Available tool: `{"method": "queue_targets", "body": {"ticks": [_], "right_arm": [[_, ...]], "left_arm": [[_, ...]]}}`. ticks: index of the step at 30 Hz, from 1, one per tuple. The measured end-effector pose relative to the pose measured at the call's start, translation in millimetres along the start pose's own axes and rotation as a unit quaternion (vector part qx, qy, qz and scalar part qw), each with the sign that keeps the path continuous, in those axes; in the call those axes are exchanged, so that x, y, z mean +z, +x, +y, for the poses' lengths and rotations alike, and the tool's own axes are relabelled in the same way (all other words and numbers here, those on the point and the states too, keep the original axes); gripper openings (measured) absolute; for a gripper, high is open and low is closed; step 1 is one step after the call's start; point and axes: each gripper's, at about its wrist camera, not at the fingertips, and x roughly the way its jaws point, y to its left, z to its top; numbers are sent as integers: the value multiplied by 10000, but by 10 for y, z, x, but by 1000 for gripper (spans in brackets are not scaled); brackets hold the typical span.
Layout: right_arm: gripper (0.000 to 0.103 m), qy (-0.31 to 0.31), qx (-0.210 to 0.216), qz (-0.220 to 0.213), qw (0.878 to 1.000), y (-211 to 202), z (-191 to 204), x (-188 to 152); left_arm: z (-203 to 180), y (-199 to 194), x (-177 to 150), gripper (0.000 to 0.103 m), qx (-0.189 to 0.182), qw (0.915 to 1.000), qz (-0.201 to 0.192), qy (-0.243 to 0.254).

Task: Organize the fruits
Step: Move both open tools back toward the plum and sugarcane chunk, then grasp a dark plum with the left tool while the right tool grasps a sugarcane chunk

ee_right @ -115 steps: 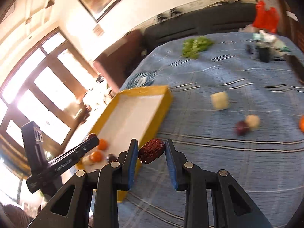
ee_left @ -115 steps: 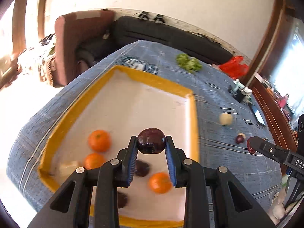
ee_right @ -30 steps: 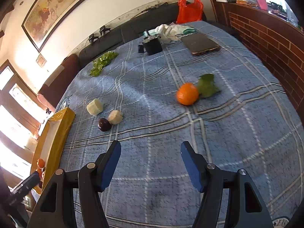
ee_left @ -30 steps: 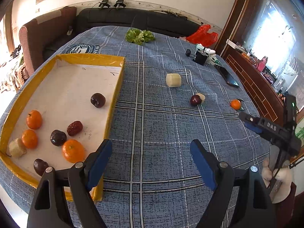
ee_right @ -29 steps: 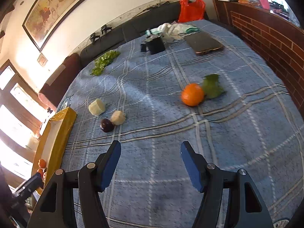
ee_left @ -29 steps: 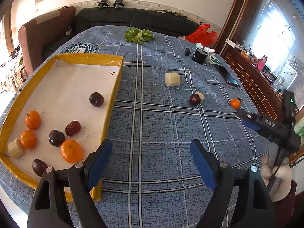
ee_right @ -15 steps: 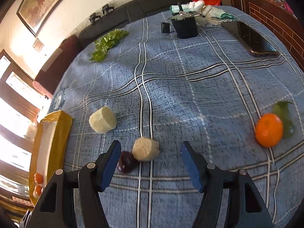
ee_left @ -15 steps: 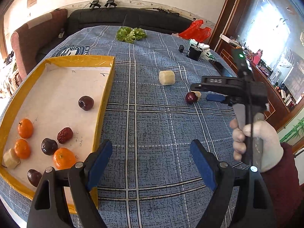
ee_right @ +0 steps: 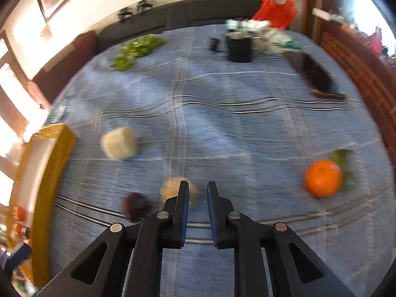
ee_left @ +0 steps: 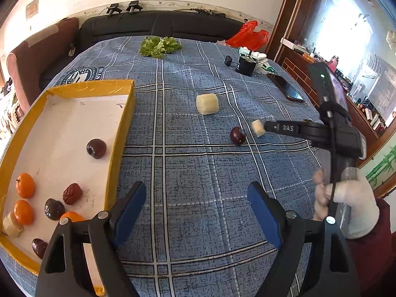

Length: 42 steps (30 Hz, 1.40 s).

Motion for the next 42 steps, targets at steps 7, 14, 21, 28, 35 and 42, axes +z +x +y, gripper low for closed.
{"method": "queue_targets", "body": {"ticks": [7, 14, 21, 28, 35, 42], "right_arm": [[28, 473, 903, -254, 9945, -8, -270, -20], [48, 439, 1389, -353, 9887, 110, -132, 31], [42, -229, 1157, -329, 9925, 183, 146, -73], [36, 145, 1270, -558, 9902, 72, -74, -66], [36, 452, 1384, -585, 9876, 51, -241, -57], [36, 487, 1443, -559, 9868, 61, -256, -61]], "left_arm": [[-79, 150, 36, 83, 71, 9999, 149, -1], [-116, 256, 61, 83, 186, 9995, 225, 90], [-43, 314, 205, 83, 315, 9994, 143, 26], [-144, 507, 350, 83, 283, 9993, 163, 193], [-447, 909, 447, 78, 127, 9974, 294, 646], [-547, 1168, 476, 27, 129, 9950, 401, 901]]}}
